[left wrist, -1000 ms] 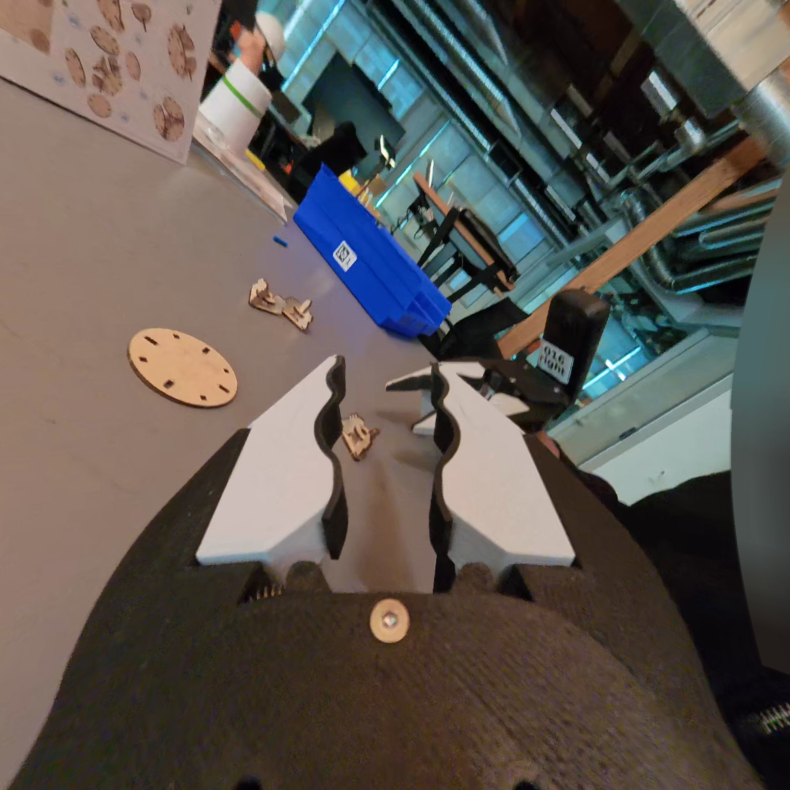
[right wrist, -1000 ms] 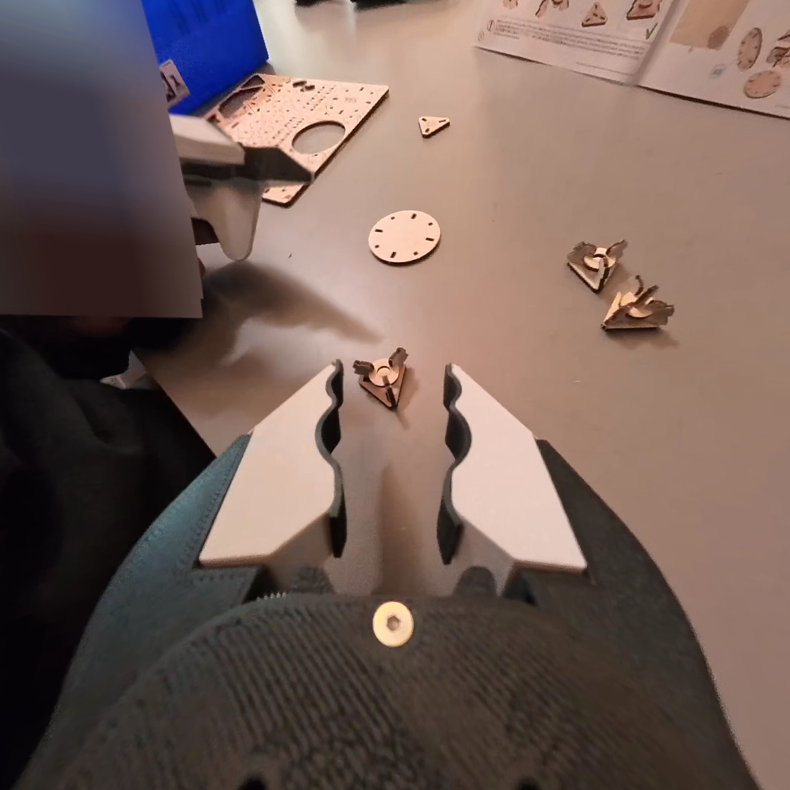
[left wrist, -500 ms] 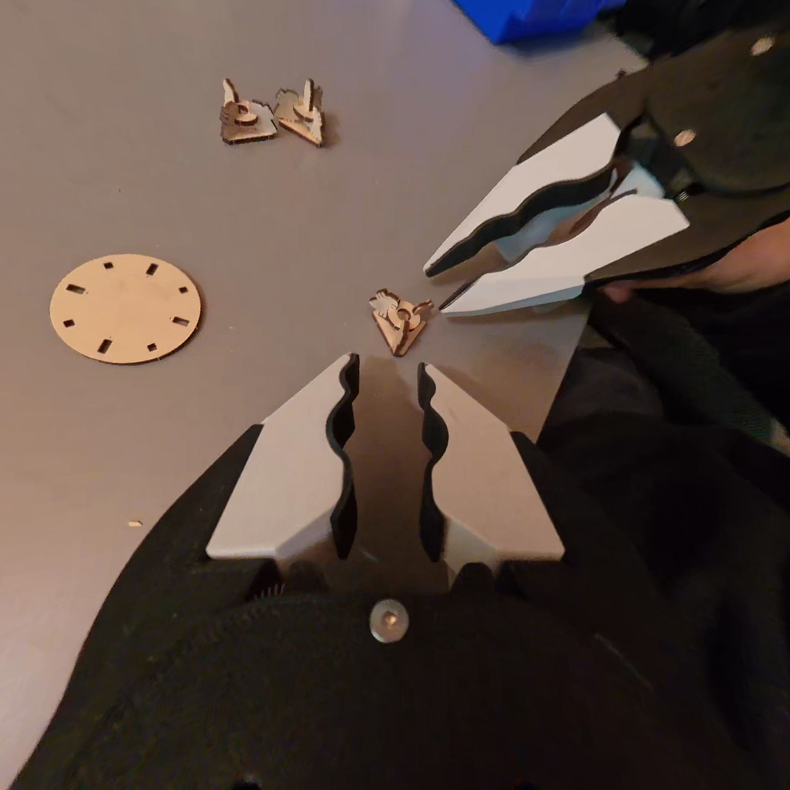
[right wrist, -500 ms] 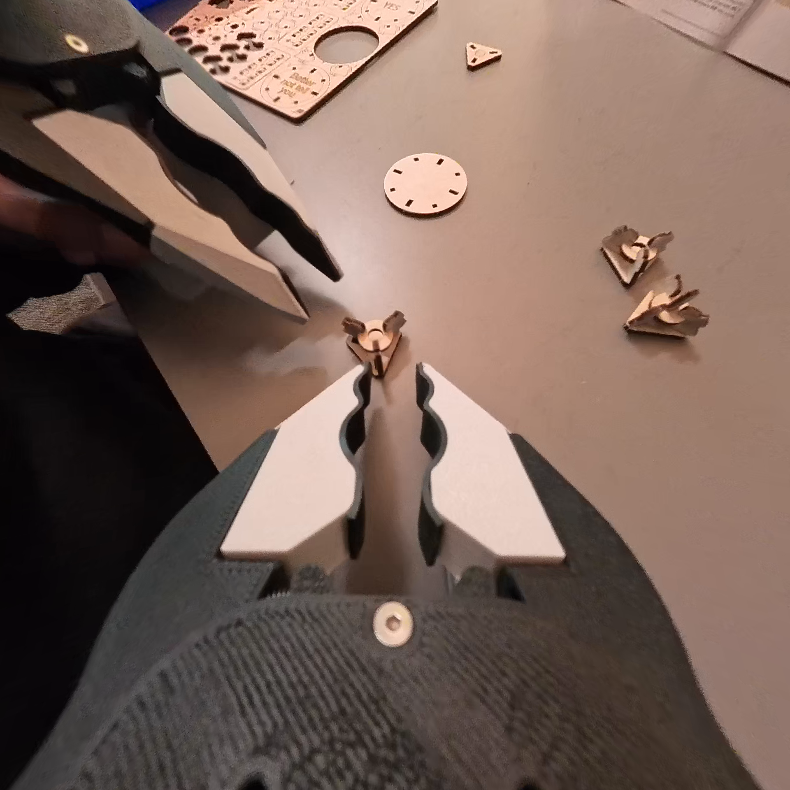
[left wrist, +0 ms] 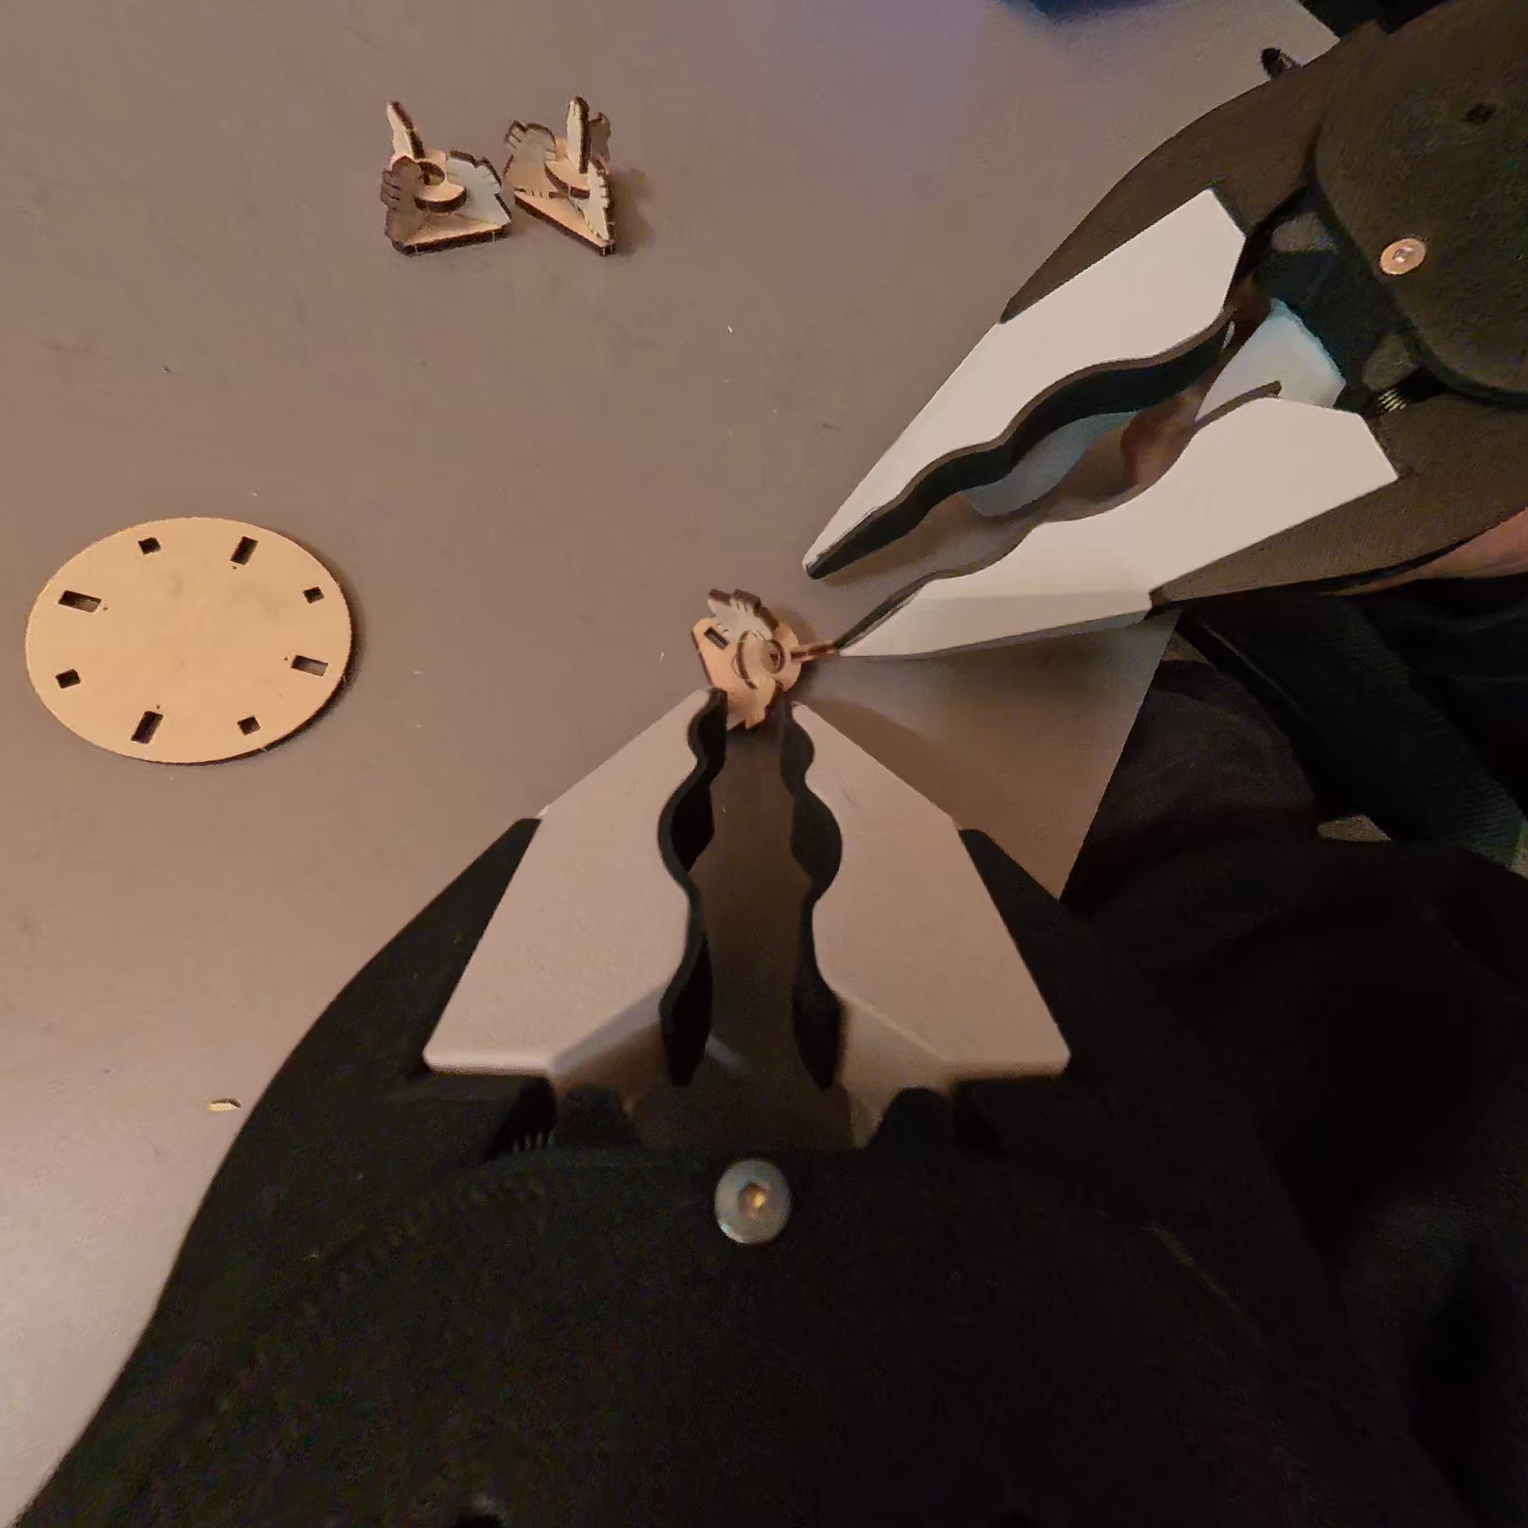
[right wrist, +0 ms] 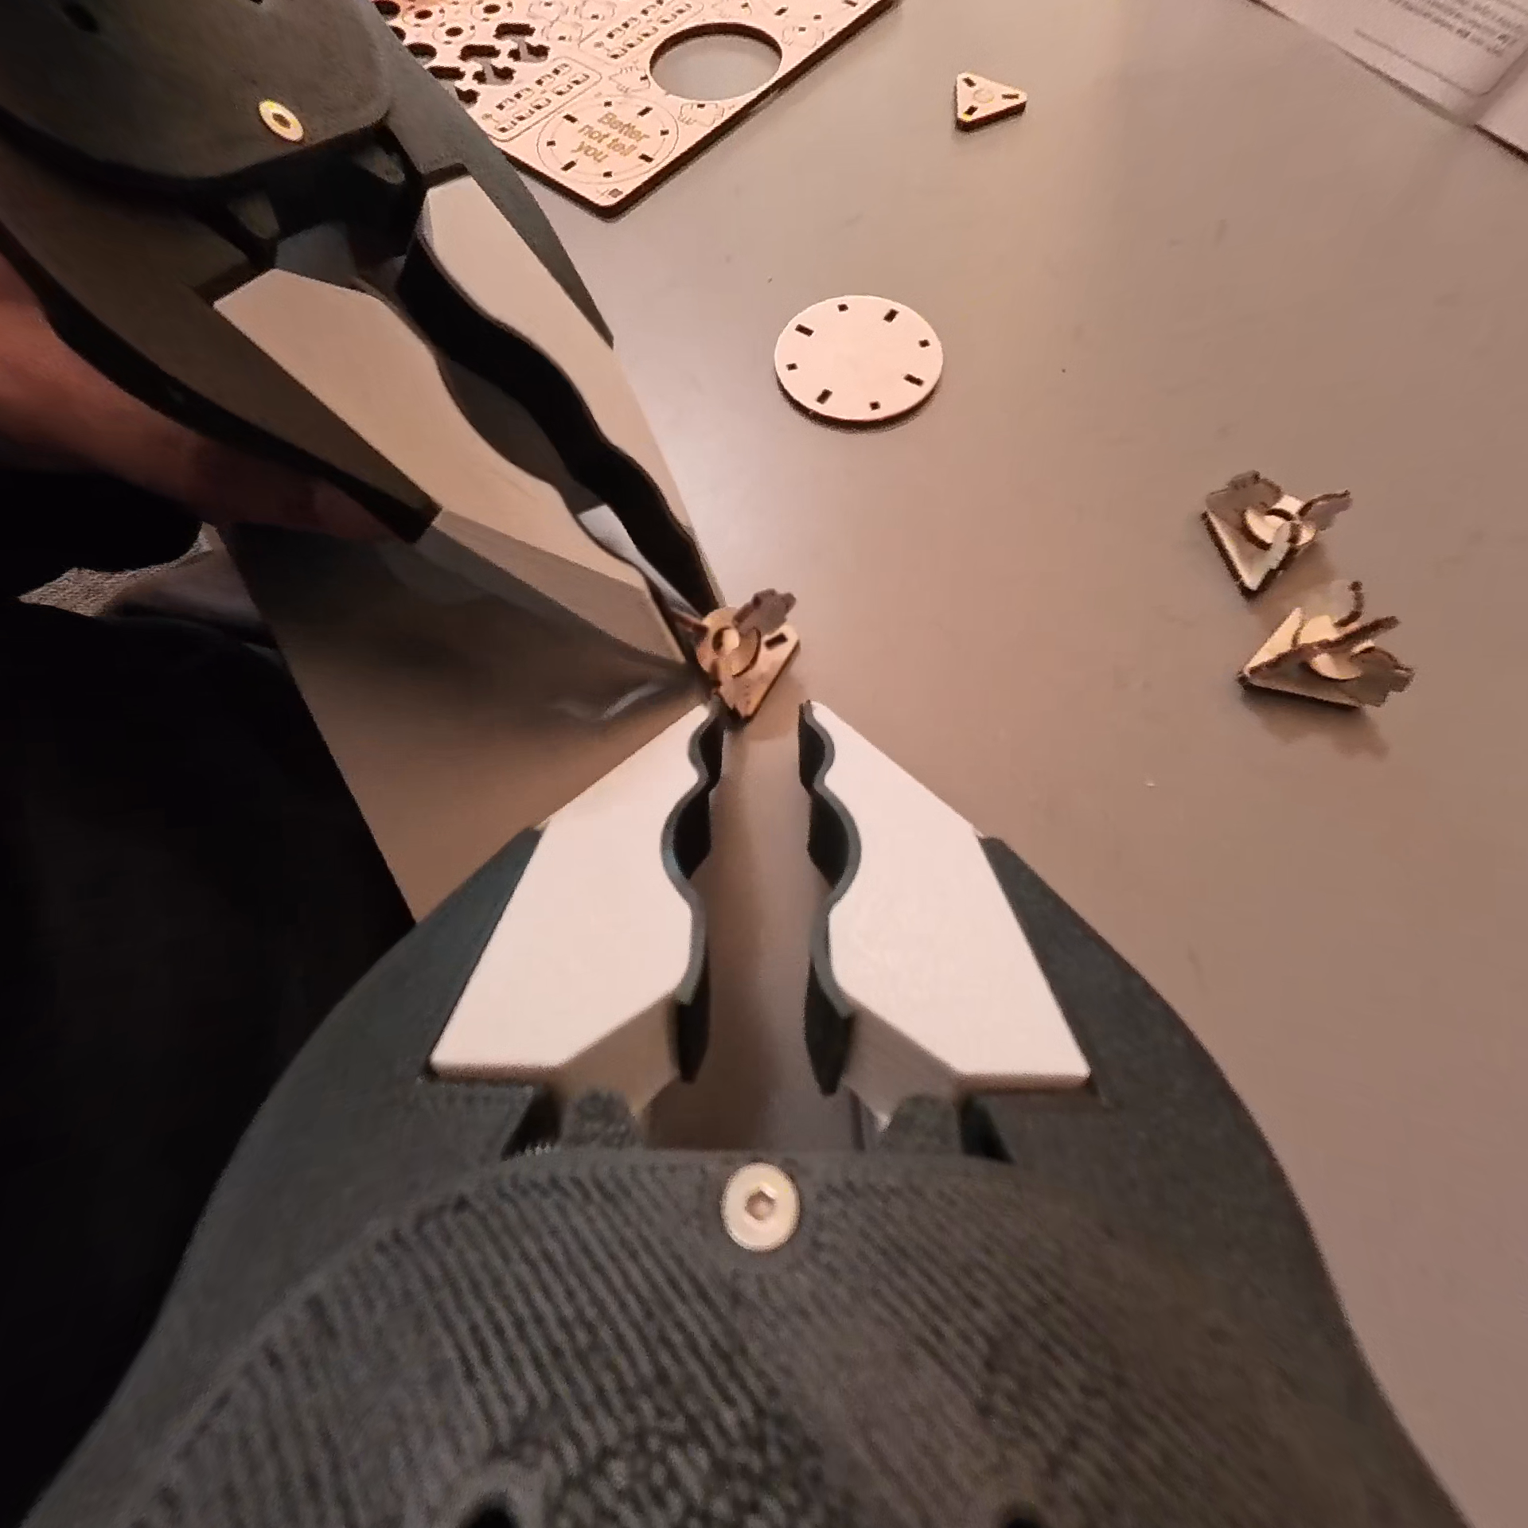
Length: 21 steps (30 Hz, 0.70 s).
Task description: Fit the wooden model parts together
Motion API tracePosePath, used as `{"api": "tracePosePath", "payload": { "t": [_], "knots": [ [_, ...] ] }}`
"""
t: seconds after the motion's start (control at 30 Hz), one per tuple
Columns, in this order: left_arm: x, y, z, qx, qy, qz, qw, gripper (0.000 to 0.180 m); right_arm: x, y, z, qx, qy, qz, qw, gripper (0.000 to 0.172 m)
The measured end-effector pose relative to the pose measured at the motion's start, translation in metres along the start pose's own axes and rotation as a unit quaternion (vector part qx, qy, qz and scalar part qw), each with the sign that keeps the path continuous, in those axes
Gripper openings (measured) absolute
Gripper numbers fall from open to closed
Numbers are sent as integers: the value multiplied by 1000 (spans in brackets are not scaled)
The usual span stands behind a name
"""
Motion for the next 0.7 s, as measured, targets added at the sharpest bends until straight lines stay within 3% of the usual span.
{"api": "tracePosePath", "payload": {
  "t": [0.37,0.7],
  "knots": [
    [4,0,1,-1,14,-12,1000,1,3,4,5,-10,4,-1,1000,14],
    [1,-1,1,5,-3,-2,1000,2,2,1,8,-7,34,-61,998,17]
  ]
}}
Point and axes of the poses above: each gripper's, where its closed fingertips meet, y back along the fingers, z out of its top, x = y × z across the jaws, the point moved 6 cm from there along y, back along the fingers, and after that the axes turned 12 degrees about x, right-handed, at the moved point
